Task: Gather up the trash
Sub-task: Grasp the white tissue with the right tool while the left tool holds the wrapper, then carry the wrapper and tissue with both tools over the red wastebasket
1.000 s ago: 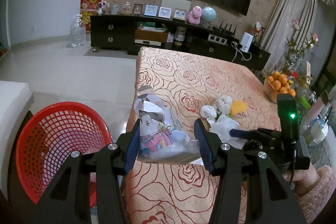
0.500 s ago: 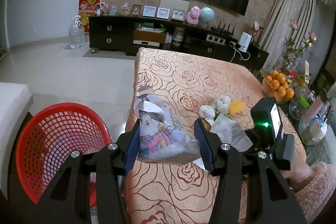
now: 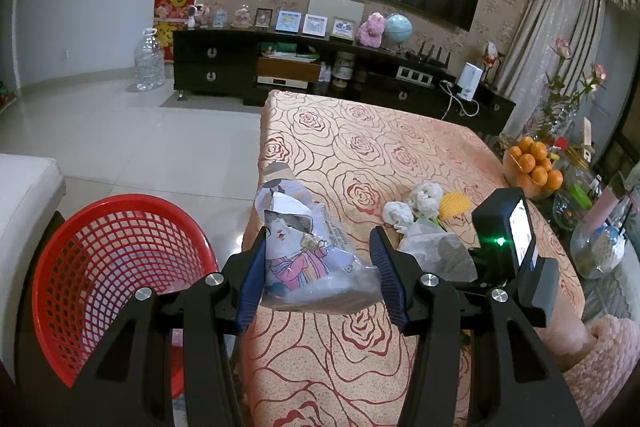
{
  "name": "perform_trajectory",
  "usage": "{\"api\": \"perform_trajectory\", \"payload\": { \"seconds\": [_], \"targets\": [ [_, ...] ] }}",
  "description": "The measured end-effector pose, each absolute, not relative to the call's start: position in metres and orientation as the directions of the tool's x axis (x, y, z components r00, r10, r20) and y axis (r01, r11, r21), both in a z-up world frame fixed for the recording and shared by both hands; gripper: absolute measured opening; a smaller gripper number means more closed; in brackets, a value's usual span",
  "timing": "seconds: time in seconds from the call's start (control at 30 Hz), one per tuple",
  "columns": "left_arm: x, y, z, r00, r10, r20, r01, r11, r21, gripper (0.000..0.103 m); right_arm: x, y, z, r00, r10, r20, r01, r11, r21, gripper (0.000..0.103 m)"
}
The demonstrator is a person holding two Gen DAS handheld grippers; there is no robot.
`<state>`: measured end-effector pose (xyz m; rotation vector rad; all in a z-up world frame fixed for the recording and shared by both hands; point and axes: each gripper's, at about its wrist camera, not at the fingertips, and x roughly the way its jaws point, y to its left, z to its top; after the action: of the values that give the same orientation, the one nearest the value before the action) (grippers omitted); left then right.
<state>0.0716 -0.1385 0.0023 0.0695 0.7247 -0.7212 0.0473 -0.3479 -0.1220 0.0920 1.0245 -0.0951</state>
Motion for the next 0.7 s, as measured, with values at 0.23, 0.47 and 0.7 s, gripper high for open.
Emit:
{"api": "perform_trajectory", "payload": {
  "seconds": [0.23, 0.47, 0.7],
  "targets": [
    [0.074, -0.133, 0.006, 0.536, -0.577, -0.616, 0.616, 0.766, -0.182, 0.048, 0.037, -0.358, -0.103, 0.579, 0.036, -0.814, 0.140, 0.980, 0.143, 0.019],
    [0.071, -0.129, 0.013, 0.552, -0.578, -0.601, 0.615, 0.769, -0.176, 0.048, 0.022, -0.354, -0.066, 0.670, 0.091, -0.737, 0.107, 0.970, 0.218, 0.019],
    [0.065, -0.122, 0.025, 0.586, -0.577, -0.569, 0.603, 0.779, -0.170, 0.048, 0.006, -0.355, -0.030, 0.745, 0.104, -0.659, 0.096, 0.961, 0.260, 0.019]
  ]
}}
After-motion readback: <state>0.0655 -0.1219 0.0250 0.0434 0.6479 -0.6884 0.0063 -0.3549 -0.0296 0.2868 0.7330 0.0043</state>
